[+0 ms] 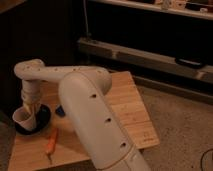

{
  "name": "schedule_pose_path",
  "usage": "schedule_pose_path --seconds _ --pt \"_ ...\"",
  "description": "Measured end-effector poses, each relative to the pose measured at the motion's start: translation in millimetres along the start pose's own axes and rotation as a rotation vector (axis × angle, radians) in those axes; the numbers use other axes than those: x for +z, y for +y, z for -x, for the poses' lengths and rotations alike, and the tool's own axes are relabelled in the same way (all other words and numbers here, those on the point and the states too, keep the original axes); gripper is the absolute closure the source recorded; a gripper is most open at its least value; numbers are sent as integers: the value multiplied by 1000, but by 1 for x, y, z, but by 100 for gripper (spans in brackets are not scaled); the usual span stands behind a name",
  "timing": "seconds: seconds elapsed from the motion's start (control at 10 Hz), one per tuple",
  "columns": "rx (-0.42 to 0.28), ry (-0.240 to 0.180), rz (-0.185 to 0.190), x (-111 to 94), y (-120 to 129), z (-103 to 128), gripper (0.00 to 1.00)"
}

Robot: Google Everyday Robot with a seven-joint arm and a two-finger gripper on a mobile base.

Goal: Place the ceramic cup in the ceramic bowl

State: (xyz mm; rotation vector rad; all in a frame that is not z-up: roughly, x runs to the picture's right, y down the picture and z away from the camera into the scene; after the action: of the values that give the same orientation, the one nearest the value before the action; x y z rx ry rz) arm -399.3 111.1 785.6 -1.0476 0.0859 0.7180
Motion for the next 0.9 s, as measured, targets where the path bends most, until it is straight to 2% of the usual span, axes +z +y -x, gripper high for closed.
schedule_pose_path --seconds 0.2,0.3,0.5,0.9 --pt "15 -49 7 -19 -4 0 29" --pt "13 -60 0 -25 -3 -1 22" --pt "5 -63 -14 -30 2 0 20" --pt "5 -62 -15 -30 2 -1 20"
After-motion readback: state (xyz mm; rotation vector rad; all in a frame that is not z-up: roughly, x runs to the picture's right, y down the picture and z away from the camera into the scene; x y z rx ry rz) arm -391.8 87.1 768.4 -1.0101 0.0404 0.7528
